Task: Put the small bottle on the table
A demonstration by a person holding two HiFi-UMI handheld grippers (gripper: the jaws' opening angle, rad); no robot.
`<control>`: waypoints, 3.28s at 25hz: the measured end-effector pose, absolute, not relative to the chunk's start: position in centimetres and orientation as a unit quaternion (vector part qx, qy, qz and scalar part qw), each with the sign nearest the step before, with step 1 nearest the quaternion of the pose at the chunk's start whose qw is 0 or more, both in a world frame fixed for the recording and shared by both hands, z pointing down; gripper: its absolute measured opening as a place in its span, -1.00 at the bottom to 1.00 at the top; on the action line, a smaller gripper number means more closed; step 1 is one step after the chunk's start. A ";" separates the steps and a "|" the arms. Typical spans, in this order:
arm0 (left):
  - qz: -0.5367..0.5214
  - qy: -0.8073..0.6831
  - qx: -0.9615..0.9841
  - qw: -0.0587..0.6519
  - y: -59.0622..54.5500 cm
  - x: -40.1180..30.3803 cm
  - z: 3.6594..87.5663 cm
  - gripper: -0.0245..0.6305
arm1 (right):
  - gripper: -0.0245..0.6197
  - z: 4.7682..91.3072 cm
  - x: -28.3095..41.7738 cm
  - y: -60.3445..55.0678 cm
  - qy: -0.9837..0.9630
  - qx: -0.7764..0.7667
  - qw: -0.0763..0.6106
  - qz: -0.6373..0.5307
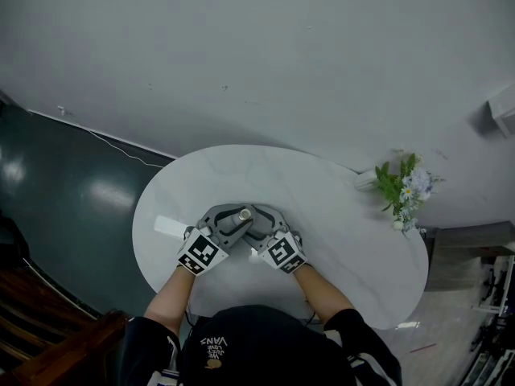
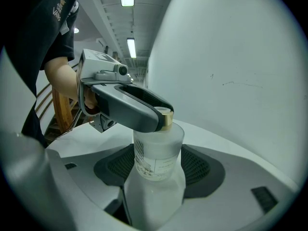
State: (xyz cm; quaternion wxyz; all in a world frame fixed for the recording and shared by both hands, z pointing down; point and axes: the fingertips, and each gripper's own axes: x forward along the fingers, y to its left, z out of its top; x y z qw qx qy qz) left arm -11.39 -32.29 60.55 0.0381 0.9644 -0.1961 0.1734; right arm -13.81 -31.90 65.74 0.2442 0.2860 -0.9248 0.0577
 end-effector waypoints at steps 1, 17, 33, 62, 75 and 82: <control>0.175 -0.196 0.964 0.038 -32.3 -11.4 60.7 -0.48 | -0.08 65.8 -13.8 -31.9 -0.925 0.286 0.245 0.058; 0.184 -0.202 0.961 0.036 -32.5 -11.5 61.8 -0.48 | -0.08 66.2 -13.6 -32.2 -0.922 0.287 0.252 0.065; 0.186 -0.203 0.961 0.023 -31.9 -11.5 61.2 -0.17 | -0.07 64.9 -11.9 -30.8 -0.914 0.315 0.237 0.098; 0.111 -0.382 0.918 -0.002 -23.6 -13.4 50.5 -0.43 | -0.09 54.8 -6.8 -22.3 -0.919 0.360 0.129 0.095; 0.098 -0.448 0.889 0.001 -16.2 -11.5 48.9 -0.71 | -0.71 51.6 -3.8 -15.7 -0.937 0.324 0.115 0.054; 0.109 -0.476 0.873 0.000 -12.1 -10.3 48.8 -0.80 | -0.74 50.9 -1.5 -12.5 -0.943 0.309 0.114 0.056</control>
